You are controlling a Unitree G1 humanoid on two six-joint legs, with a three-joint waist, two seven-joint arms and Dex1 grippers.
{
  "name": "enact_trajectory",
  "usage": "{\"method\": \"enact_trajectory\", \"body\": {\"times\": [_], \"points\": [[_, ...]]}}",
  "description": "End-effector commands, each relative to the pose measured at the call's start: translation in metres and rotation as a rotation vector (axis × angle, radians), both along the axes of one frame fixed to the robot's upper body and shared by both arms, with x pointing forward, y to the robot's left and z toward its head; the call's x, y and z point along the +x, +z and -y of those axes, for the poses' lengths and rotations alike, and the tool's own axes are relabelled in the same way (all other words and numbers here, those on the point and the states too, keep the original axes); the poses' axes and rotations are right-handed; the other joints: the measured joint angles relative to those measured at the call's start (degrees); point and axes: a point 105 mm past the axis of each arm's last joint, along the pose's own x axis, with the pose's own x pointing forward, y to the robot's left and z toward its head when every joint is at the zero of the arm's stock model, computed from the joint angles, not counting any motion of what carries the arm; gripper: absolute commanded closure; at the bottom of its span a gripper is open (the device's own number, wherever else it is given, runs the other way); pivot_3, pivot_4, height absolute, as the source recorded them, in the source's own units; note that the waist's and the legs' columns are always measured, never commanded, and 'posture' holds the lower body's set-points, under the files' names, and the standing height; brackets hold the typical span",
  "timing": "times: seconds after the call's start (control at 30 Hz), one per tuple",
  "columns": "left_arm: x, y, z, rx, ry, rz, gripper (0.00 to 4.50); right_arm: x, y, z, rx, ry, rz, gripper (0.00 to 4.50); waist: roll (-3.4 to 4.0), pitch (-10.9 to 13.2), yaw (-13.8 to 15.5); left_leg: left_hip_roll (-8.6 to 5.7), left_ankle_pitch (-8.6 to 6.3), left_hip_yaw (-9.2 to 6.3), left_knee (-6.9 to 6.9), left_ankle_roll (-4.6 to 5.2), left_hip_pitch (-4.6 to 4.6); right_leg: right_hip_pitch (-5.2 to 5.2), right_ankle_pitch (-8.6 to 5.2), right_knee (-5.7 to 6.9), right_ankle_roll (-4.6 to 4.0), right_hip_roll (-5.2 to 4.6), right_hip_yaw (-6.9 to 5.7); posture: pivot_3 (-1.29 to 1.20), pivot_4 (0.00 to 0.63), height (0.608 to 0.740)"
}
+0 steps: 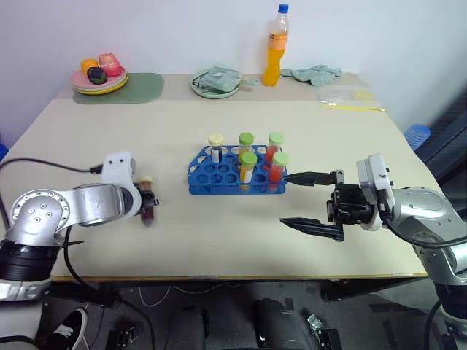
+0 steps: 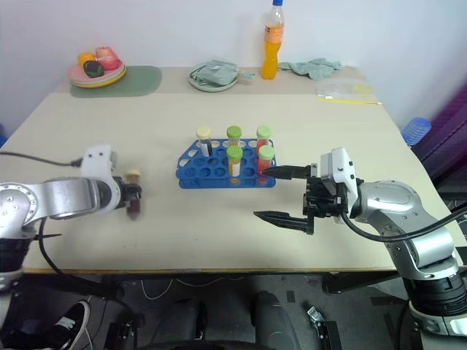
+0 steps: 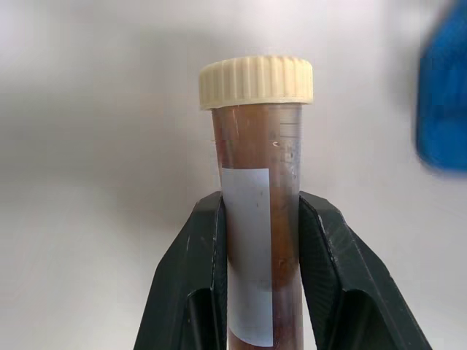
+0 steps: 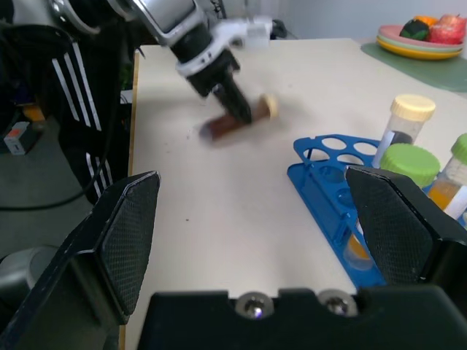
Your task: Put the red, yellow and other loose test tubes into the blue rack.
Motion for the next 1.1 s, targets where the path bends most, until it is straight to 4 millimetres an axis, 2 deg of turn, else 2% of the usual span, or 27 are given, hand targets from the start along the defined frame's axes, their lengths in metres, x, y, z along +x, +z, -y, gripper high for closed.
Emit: {"method": "enact_trajectory", "body": {"times": [0.03,0.1,0.2,0.3,0.33,0.43,0.63,0.8,1.1], "points": [[0.009,0.040,-0.001,0.239,-0.092,0.358,3.73,-0.001,0.011,-0.002,0.041,-0.026,0.054,0.00,0.00,0.0,-0.1,-0.01,0.00,0.03,-0.01,-0.01,-0.01,0.00,0.00,-0.04,0.00,-0.01,0.01,0.00,0.150,0.740],[0.009,0.048,0.009,0.321,-0.199,0.501,3.73,-0.001,0.011,-0.003,0.049,-0.033,0.063,0.00,0.01,0.0,-0.2,-0.02,0.01,0.06,-0.05,-0.19,-0.03,-0.01,0.00,-0.11,0.00,-0.01,0.02,0.00,0.150,0.740],[0.008,0.053,0.025,0.242,-0.303,0.678,3.73,0.002,0.011,-0.004,0.082,-0.071,0.062,0.00,0.01,0.0,-0.1,-0.01,0.06,0.07,-0.15,-0.40,-0.04,-0.05,0.00,-0.15,-0.01,-0.04,0.03,0.00,0.150,0.740],[0.009,0.062,0.035,0.256,-0.389,0.851,3.73,0.004,0.011,-0.005,0.096,-0.093,0.071,0.00,-0.03,0.0,-0.2,0.00,0.06,0.07,-0.14,-0.39,-0.07,-0.06,0.00,-0.16,-0.01,-0.05,0.03,0.00,0.150,0.740],[0.008,0.063,0.045,0.217,-0.460,0.908,3.73,0.004,0.011,-0.006,0.098,-0.101,0.075,0.00,-0.01,0.0,-0.2,0.01,0.05,0.07,-0.14,-0.38,-0.07,-0.06,0.00,-0.17,-0.01,-0.04,0.03,0.00,0.150,0.740],[0.010,0.067,0.060,0.122,-0.557,1.026,3.73,0.006,0.010,-0.007,0.098,-0.109,0.090,0.00,-0.02,0.0,-0.2,0.01,0.04,0.08,-0.13,-0.33,-0.07,-0.05,0.00,-0.16,0.00,-0.04,0.04,0.00,0.150,0.740],[0.017,0.054,0.081,0.077,-0.814,1.080,3.73,0.004,0.005,0.000,0.070,-0.114,0.082,0.00,-0.02,0.0,-0.3,0.04,-0.10,0.07,-0.05,-0.06,-0.08,-0.04,0.00,-0.11,0.03,0.03,0.05,0.00,0.150,0.740],[0.021,0.049,0.095,-0.033,-0.932,1.099,3.73,0.002,0.006,-0.001,0.066,-0.109,0.087,0.00,-0.01,0.0,-0.3,0.06,-0.16,0.07,0.03,0.05,-0.09,-0.02,0.01,-0.09,0.06,0.06,0.05,0.00,0.150,0.740],[0.033,0.023,0.106,0.134,-1.003,1.106,3.73,0.001,0.008,0.005,0.057,-0.136,0.088,0.00,-0.02,0.0,-0.3,0.11,-0.21,0.05,0.05,0.14,-0.06,-0.01,0.03,-0.06,0.09,0.12,0.07,0.00,0.150,0.740]]}}
